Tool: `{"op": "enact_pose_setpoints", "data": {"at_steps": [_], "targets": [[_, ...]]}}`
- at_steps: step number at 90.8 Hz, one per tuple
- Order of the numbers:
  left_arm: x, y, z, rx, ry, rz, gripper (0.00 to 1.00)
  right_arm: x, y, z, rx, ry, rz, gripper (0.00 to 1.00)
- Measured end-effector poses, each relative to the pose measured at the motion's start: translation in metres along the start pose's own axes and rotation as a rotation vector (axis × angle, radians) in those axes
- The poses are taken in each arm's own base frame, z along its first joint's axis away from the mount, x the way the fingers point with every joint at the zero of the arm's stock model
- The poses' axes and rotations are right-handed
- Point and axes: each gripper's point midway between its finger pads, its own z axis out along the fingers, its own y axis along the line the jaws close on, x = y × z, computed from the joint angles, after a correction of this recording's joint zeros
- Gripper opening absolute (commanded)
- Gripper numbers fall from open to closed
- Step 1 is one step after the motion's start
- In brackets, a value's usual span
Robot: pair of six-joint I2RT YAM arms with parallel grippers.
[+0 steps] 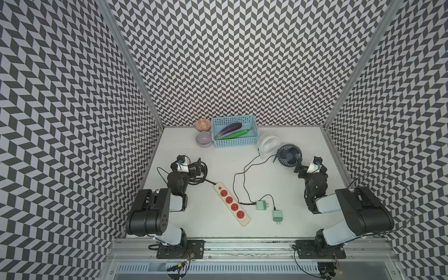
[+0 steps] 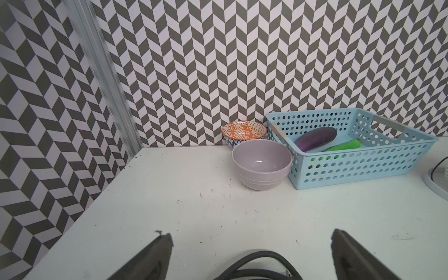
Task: Plug the desk fan into the power strip
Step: Adjust the socket at the center of the board.
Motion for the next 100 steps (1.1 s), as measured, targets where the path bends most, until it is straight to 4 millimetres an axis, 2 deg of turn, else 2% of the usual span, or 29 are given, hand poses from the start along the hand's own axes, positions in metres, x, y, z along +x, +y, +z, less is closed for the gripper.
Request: {"op": "enact_pose_setpoints", "data": {"at_steps": [82,100], "targets": [[0.0002,0.0000,0.0000,0.000,0.001,0.000,1.00,-0.0008,0.0000,0.0003,0.000,-0.003,0.001,1.00],[0.0002,0.0000,0.0000,0.000,0.001,0.000,1.00,-0.0071,-0.0008,-0.0036,-0.002,-0.042,0.013,1.00]]}}
